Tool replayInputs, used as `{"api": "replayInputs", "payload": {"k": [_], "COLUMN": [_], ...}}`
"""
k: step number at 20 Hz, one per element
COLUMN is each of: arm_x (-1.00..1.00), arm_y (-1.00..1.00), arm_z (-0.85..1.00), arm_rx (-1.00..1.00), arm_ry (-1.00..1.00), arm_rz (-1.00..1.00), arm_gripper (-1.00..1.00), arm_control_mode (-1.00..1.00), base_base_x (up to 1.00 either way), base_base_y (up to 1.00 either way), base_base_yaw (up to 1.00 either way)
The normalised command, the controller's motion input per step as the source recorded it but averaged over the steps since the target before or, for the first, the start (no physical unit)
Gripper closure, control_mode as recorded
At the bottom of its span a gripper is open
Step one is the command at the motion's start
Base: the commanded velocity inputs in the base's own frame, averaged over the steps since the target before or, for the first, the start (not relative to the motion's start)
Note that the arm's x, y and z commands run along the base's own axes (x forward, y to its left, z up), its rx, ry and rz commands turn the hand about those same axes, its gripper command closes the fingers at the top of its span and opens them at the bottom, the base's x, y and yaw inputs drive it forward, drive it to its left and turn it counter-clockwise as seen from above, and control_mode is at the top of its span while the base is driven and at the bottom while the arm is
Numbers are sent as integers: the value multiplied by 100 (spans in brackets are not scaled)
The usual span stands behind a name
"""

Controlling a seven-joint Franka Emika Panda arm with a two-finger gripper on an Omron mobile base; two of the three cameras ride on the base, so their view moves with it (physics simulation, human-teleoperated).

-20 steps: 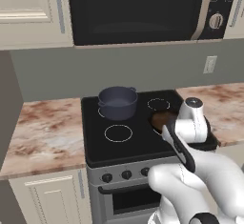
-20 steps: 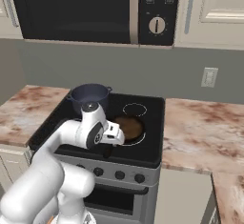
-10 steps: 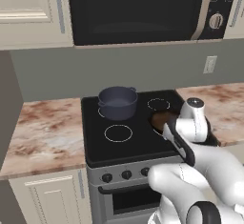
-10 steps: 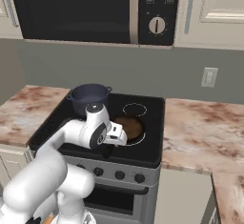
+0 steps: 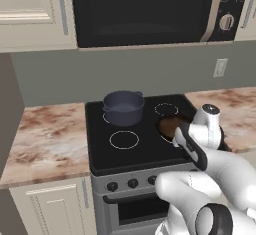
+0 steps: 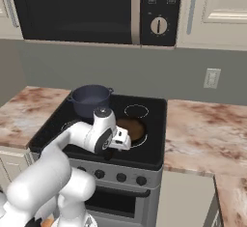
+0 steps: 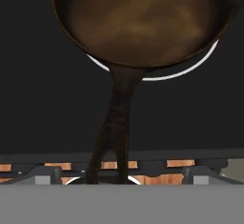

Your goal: Move the pot and pan from the stove into the sink.

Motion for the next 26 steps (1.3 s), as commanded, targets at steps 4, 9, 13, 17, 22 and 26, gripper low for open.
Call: {"api": "replayInputs", "payload": {"k": [4, 9, 13, 17, 22, 26], "arm_x": [0, 5, 12, 11, 9, 3], "arm_y": [0, 5, 16, 27, 33, 20], "arm_z": [-15, -39, -48, -43, -36, -44], "arm_rx": [0, 0, 2, 1, -1, -2], "arm_ry": [0, 0, 0, 0, -3, -5], "arm_rz": [0, 0, 0, -1, -3, -1], "arm_gripper": [-100, -100, -100, -100, -100, -100], "arm_control_mode": [-100, -100, -100, -100, -100, -100], "base_base_x": [0, 0, 0, 0, 0, 0], "base_base_y": [0, 0, 0, 0, 0, 0], "base_base_yaw": [0, 0, 0, 0, 0, 0]}}
